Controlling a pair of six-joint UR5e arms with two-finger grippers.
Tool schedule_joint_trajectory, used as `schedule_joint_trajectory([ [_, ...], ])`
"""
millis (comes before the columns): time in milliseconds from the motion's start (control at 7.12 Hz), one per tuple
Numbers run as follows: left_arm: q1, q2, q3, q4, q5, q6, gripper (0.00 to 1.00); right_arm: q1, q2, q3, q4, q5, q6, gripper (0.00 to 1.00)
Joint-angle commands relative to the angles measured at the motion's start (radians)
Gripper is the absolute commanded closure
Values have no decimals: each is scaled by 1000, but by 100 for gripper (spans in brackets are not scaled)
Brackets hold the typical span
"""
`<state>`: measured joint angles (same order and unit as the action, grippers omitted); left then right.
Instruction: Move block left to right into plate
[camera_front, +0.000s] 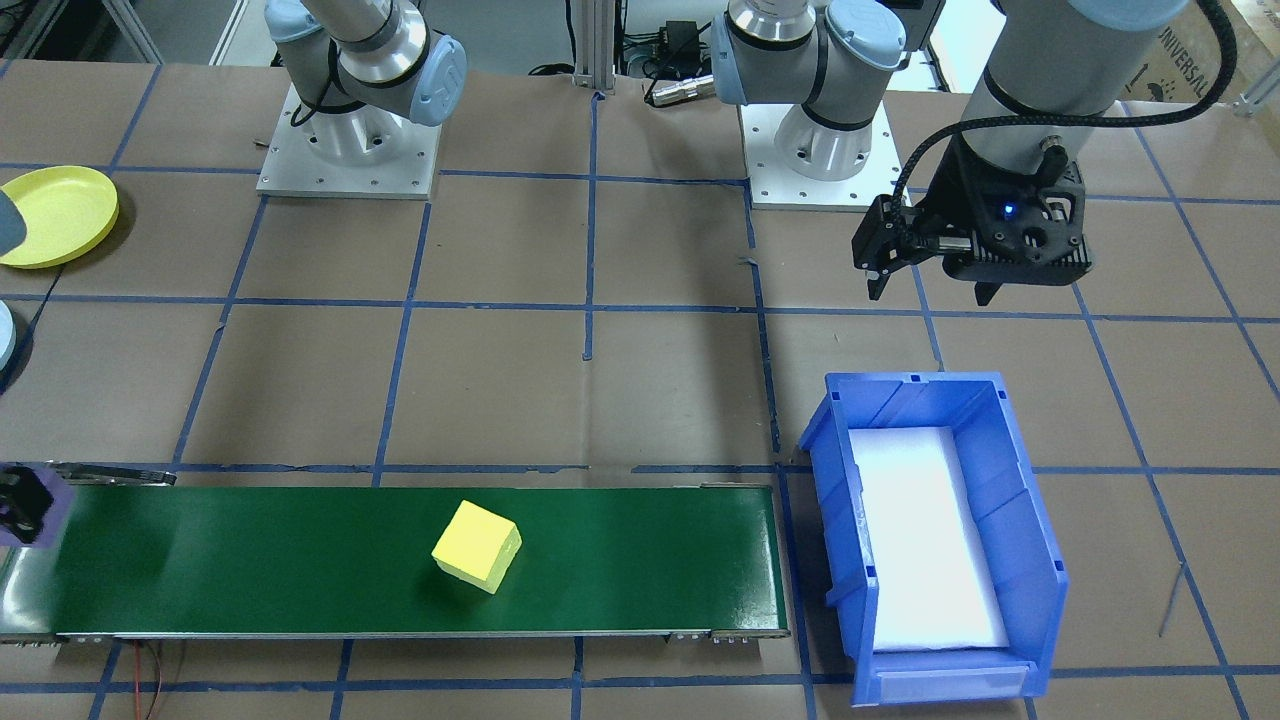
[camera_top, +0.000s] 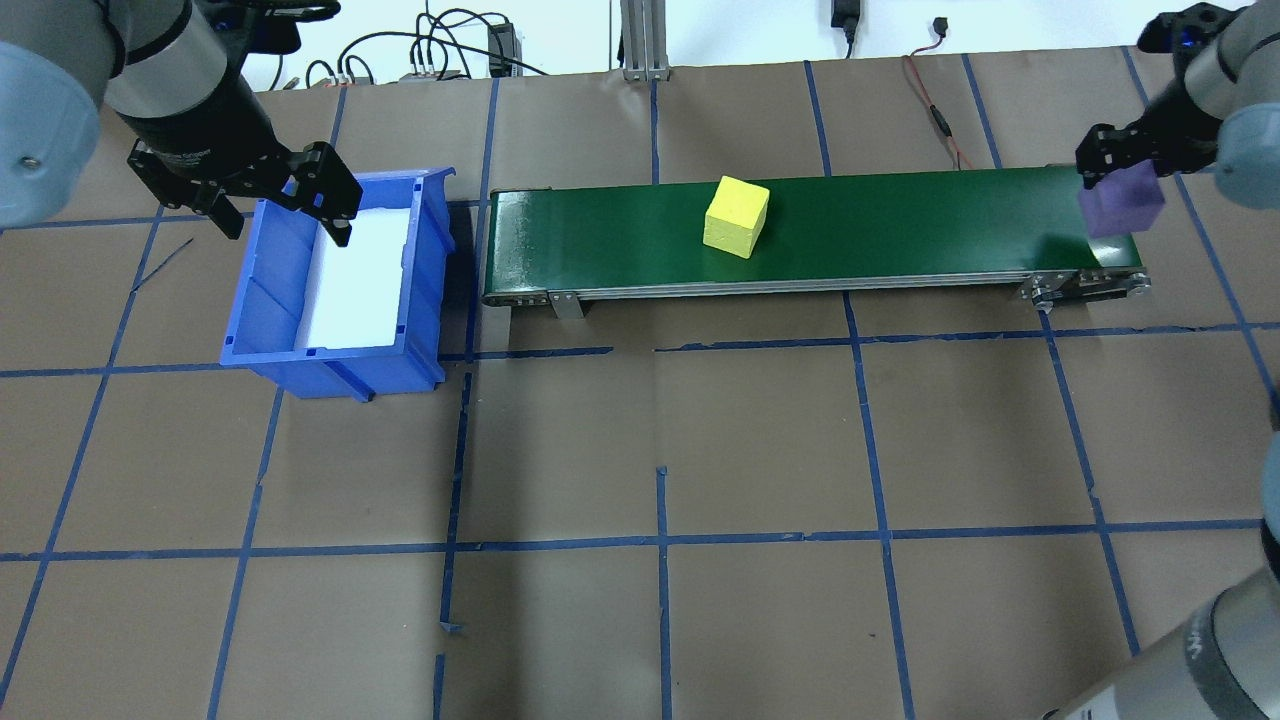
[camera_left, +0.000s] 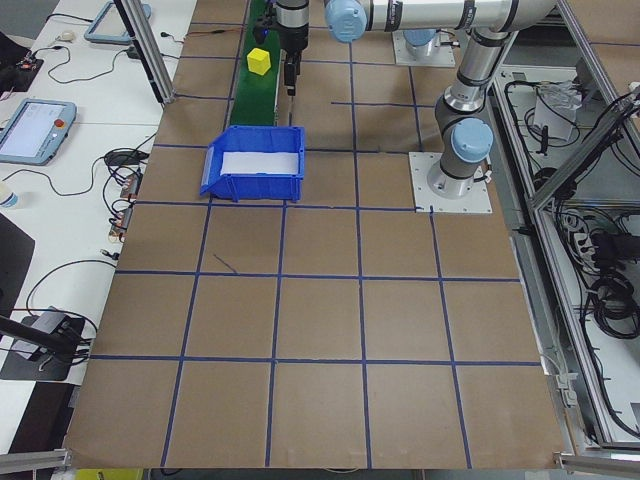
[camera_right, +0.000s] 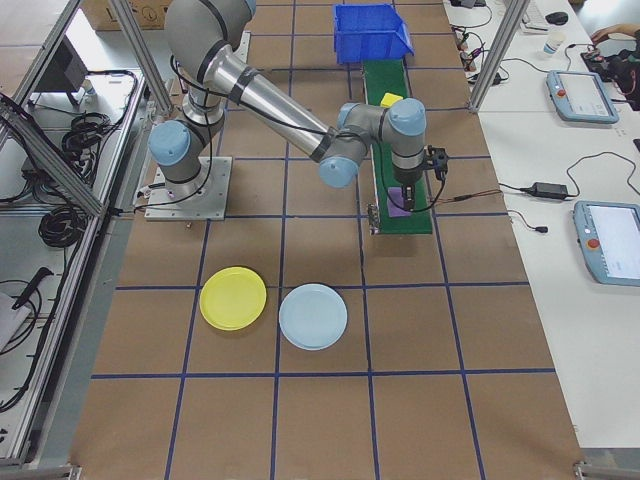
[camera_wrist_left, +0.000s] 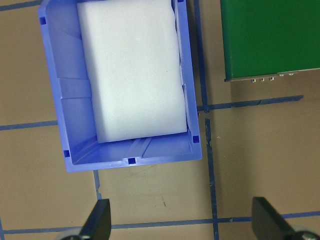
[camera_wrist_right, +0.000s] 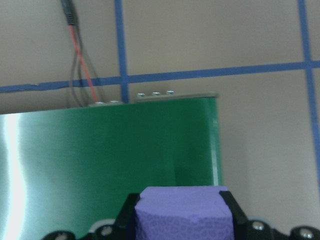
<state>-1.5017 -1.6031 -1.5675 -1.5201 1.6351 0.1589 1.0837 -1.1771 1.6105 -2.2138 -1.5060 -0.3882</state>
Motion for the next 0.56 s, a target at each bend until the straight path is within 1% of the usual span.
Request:
schedule_joint_trajectory([
  [0, 0, -4, -5, 3, -7, -15, 0, -181, -77, 23, 119, -23, -64, 63],
  [140, 0, -3, -17, 4, -8, -15, 0, -288, -85, 41, 213, -57, -76, 64],
  [281, -2, -3, -29, 3, -9, -15, 0, -361, -79, 61, 198, -71, -210, 64],
  [421, -3, -3, -35, 1, -11, -15, 0, -419, -79, 74, 156, -68, -277, 64],
])
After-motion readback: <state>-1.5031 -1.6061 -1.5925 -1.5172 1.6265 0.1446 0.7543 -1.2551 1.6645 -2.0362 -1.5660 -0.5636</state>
